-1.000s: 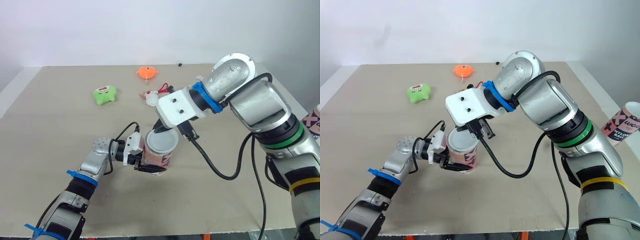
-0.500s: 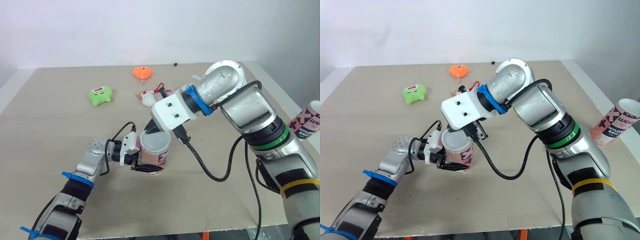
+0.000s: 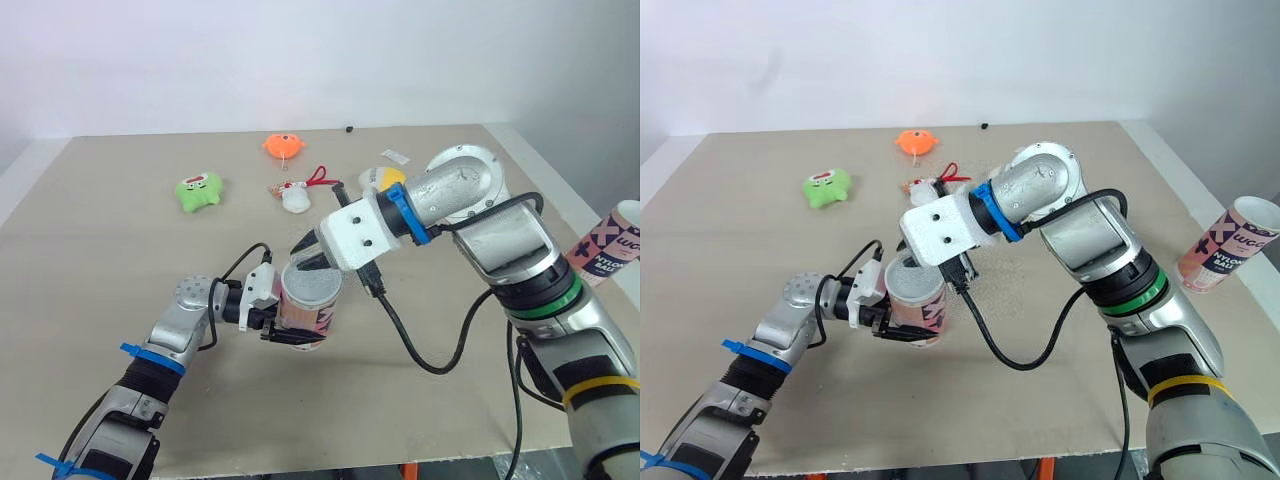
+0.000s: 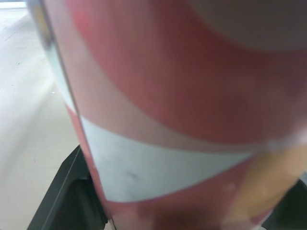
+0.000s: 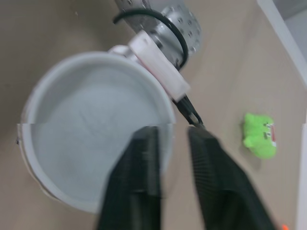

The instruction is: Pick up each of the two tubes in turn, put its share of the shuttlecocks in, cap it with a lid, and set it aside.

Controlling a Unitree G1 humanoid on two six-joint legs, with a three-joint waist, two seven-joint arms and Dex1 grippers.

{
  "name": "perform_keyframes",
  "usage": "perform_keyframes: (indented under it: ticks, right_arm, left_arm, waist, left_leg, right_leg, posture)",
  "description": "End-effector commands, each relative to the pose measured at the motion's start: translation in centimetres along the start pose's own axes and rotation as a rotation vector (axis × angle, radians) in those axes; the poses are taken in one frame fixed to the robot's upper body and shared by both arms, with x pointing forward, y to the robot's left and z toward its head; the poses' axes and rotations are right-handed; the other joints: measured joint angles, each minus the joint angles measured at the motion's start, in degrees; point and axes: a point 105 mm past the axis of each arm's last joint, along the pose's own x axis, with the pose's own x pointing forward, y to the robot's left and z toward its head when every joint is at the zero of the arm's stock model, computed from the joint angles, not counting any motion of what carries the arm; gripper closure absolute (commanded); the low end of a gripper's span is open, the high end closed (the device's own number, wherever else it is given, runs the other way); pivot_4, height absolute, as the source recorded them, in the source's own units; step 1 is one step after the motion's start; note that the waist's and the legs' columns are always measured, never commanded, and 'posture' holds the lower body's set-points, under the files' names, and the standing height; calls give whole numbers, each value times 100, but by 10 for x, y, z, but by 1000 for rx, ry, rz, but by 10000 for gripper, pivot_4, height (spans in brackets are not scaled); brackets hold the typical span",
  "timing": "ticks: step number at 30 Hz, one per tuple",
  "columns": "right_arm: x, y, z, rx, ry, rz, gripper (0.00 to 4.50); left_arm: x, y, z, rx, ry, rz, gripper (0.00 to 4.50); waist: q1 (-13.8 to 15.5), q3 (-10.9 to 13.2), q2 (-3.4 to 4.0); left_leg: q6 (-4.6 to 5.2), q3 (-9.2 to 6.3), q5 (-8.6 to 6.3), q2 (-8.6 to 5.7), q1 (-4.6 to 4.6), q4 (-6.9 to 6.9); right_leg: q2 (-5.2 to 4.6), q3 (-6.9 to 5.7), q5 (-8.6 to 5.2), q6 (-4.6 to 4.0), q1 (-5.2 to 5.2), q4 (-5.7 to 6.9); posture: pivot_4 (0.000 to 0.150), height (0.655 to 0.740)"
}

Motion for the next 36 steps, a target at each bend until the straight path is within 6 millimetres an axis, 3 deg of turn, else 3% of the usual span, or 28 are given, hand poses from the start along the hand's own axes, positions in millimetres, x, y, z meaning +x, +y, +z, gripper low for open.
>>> perform_keyframes:
  ticks: [1, 4, 9, 13, 17, 19, 26, 36]
  right_arm:
    - [1, -1, -8, 12, 33, -9, 19024]
    - [-4, -12, -5, 44, 18, -45, 6645]
    - [-29, -33, 13, 161, -112, -91, 6645]
    - [-66, -17, 48, 295, -366, 72, 6645]
    - [-68, -9, 50, 402, -404, 110, 6645]
    - [-66, -9, 49, 422, -402, 107, 11660]
    - [-54, -3, 36, 430, -355, 145, 44806]
    - [-32, -4, 25, 348, -211, 236, 44806]
  left_arm:
    - [-8, -4, -19, -62, 78, 13, 14548]
    - [-7, -5, -19, -65, 75, 13, 14548]
    - [-6, -6, -19, -68, 73, 13, 14548]
    - [-7, -4, -19, -66, 72, 18, 14548]
    - [-6, -3, -19, -64, 71, 23, 14548]
    - [-6, -3, -20, -64, 71, 24, 14548]
    - [-5, -2, -21, -62, 67, 32, 14548]
    - [-6, -1, -23, -63, 64, 46, 14548]
  waist:
    - [0, -1, -1]
    - [-1, -1, -1]
    - [1, 2, -2]
    - [7, 6, -6]
    - [0, 5, -7]
    - [0, 6, -7]
    - [0, 6, -7]
    - [1, 6, -7]
  left_leg:
    - [0, 0, 0, 0, 0, -1]
    - [0, 0, 0, 1, 1, -4]
    - [0, -1, 0, 3, -4, -4]
    - [0, -7, 0, 1, -20, -9]
    - [4, -16, -4, -4, -11, -28]
    - [4, -16, -3, -4, -10, -29]
    - [7, -9, 1, -4, -10, -25]
    - [7, -5, 1, -4, -11, -24]
  right_leg:
    - [0, -1, -1, -2, 0, 0]
    - [2, -1, -2, -4, 0, 0]
    - [1, 1, -5, -17, -6, 0]
    - [-2, 2, 13, -35, -17, 0]
    - [-13, 2, 0, -40, -15, -2]
    - [-11, 1, -1, -34, -16, -2]
    - [-7, 4, -6, -4, -20, -1]
    - [-9, 7, -5, -2, -24, -1]
  posture:
    - [1500, 7400]
    - [1500, 7400]
    - [1500, 7400]
    - [1500, 7400]
    - [1500, 7400]
    - [1500, 7400]
    - [1500, 7400]
    - [1500, 7400]
